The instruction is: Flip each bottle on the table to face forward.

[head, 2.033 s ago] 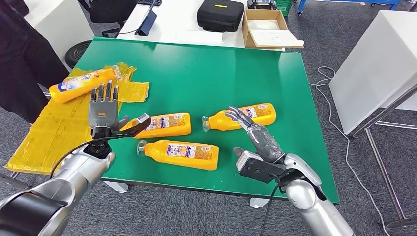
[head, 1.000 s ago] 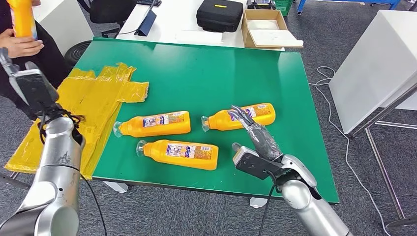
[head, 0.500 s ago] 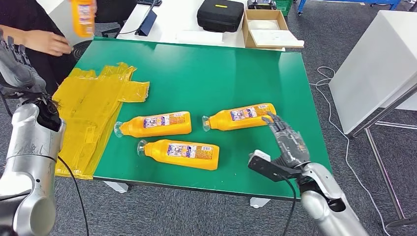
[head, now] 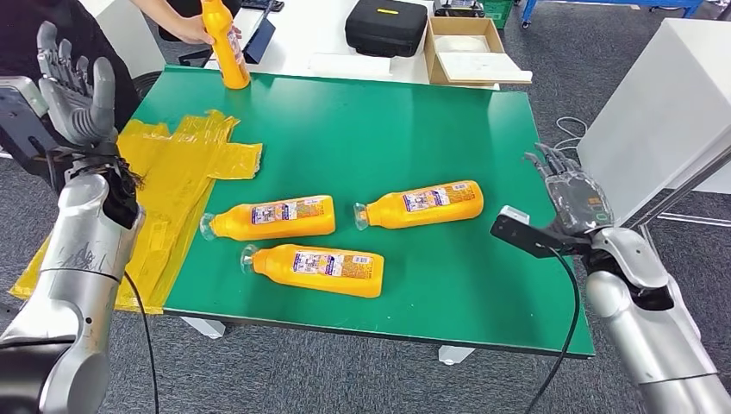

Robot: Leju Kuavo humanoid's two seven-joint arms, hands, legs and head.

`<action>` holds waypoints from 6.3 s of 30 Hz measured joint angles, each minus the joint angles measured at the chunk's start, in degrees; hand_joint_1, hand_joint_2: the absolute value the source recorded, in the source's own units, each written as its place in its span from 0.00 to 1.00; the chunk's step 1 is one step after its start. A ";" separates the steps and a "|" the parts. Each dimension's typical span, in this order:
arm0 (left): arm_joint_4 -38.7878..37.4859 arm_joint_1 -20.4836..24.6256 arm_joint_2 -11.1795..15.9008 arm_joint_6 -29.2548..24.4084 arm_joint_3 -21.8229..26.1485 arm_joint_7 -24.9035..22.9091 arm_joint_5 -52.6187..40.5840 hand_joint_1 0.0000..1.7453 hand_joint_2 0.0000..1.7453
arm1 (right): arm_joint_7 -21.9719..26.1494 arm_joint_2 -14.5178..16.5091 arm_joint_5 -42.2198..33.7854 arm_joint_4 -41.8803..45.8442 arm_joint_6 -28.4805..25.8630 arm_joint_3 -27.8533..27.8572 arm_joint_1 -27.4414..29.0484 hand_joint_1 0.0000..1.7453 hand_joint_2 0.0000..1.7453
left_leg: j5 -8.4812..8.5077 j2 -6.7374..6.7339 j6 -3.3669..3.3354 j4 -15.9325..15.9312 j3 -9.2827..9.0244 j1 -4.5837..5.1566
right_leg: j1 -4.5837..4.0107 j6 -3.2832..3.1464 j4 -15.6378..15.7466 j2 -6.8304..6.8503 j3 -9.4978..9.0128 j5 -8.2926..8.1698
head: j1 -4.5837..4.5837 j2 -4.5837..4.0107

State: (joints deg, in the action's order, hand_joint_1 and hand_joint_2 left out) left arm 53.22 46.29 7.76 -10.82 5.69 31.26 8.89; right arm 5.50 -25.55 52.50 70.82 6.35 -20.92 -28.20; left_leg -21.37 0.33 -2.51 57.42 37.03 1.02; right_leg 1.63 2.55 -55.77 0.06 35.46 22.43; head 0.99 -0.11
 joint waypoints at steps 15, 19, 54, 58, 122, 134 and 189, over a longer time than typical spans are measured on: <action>-3.82 5.69 -2.06 0.09 -3.24 -0.37 0.74 0.00 1.00 | 7.20 1.47 -3.03 -16.42 11.31 -14.83 -15.49 0.00 1.00 | 0.06 0.02 -0.01 0.01 0.04 0.01 | 0.00 0.02 -0.01 0.01 0.00 -0.03 | 0.01 0.00; -5.29 7.02 -2.21 -0.33 -3.70 -0.20 1.10 0.00 1.00 | 8.17 2.20 -3.38 -20.05 13.36 -19.63 -19.08 0.00 1.00 | 0.06 0.02 -0.01 0.01 0.05 0.00 | 0.00 0.02 -0.03 0.01 0.00 -0.03 | 0.00 0.00; -6.33 7.82 -3.42 -0.72 -4.12 -1.47 1.60 0.00 1.00 | 2.94 12.19 -1.98 -43.16 9.09 -30.91 -25.54 0.00 1.00 | 0.06 0.03 -0.01 0.02 0.05 0.01 | 0.01 0.02 -0.02 0.01 0.00 -0.03 | 0.00 0.00; -6.33 7.82 -3.48 -0.72 -4.12 -1.47 1.60 0.00 1.00 | 2.94 12.63 -1.96 -44.37 9.08 -30.93 -25.51 0.00 1.00 | 0.06 0.03 -0.01 0.02 0.05 0.01 | 0.01 0.02 -0.02 0.01 0.01 -0.03 | 0.00 0.00; -10.49 7.80 -8.46 1.26 -5.18 1.35 -2.35 0.00 0.00 | -8.26 22.31 1.87 -54.04 -0.21 -20.64 -24.40 0.00 0.00 | 0.08 0.02 0.01 0.03 0.05 0.00 | 0.02 0.02 -0.03 0.01 0.02 -0.03 | 0.00 0.00; -10.49 7.81 -8.62 2.04 -5.19 1.35 -2.27 0.00 0.00 | -7.28 21.23 5.15 -54.06 0.94 -20.51 -25.67 0.00 1.00 | 0.08 0.01 0.01 0.03 0.05 0.00 | 0.01 0.02 -0.03 0.01 0.02 -0.03 | 0.00 0.00; -10.51 7.94 -8.14 1.27 -5.34 1.78 0.52 0.00 0.00 | -3.57 20.22 8.82 -54.60 8.80 -20.44 -26.42 0.00 1.00 | 0.08 0.01 0.01 0.03 0.04 0.00 | 0.01 0.02 -0.02 0.00 0.01 -0.03 | 0.01 0.00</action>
State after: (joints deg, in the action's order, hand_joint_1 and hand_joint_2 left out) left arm 42.71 54.23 -0.38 -9.55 0.35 33.04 9.41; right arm 1.92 -5.33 61.31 16.22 15.15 -41.36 -54.61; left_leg -21.29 0.34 -2.50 57.45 37.08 1.01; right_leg 1.64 2.57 -55.80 0.06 35.47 22.40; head 1.00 -0.11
